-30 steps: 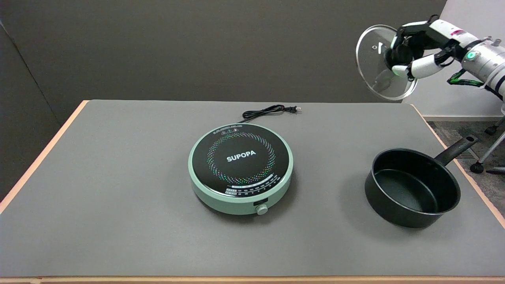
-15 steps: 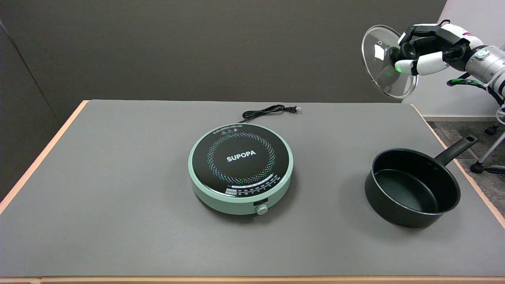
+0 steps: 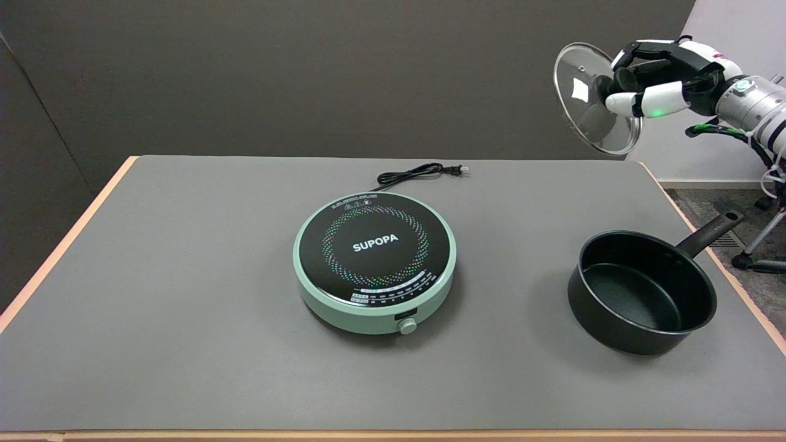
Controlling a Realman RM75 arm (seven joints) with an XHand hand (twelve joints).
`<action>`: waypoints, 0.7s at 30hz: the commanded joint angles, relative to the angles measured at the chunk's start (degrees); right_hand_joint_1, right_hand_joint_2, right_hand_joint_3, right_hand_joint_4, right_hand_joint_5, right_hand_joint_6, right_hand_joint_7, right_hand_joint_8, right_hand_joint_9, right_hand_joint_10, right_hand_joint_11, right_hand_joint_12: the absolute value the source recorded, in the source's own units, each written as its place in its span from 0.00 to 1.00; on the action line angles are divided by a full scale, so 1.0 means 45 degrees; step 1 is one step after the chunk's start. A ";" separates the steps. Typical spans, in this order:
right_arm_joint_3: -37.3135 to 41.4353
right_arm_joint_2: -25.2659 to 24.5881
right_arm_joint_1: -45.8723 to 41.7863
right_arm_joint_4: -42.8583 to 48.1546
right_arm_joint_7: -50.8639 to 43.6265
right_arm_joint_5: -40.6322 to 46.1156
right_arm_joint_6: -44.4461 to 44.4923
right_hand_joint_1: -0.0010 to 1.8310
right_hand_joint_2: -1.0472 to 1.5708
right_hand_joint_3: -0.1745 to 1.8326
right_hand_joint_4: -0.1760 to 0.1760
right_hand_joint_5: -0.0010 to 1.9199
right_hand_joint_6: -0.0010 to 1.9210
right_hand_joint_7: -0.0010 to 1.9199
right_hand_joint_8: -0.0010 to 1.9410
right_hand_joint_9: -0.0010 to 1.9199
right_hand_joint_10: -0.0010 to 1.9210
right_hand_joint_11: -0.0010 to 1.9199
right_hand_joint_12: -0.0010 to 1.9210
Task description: Place the pot lid onto the table.
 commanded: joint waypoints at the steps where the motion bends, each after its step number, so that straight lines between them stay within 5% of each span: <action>1: -0.0110 -0.0185 0.0054 -0.0215 -0.0014 0.0613 0.0641 0.73 0.74 0.40 1.00 0.29 0.74 0.42 0.74 0.38 0.98 0.28 0.90; 5: -0.1368 -0.0149 0.1331 -0.0215 -0.0014 0.0535 0.0387 0.74 0.74 0.40 1.00 0.29 0.74 0.43 0.74 0.38 0.97 0.29 0.90; 10: -0.6936 -0.0149 0.6819 0.0064 -0.0252 0.0518 0.0110 0.74 0.71 0.47 1.00 0.29 0.75 0.44 0.75 0.38 0.98 0.29 0.90; 17: -0.7712 -0.0528 0.7848 0.0102 -0.1414 0.0518 -0.0122 0.74 0.71 0.48 1.00 0.29 0.76 0.44 0.76 0.39 0.98 0.29 0.89; 21: -0.9166 -0.1300 1.0092 0.0279 -0.2487 0.0500 -0.1129 0.74 0.71 0.48 1.00 0.30 0.76 0.45 0.75 0.39 0.98 0.31 0.88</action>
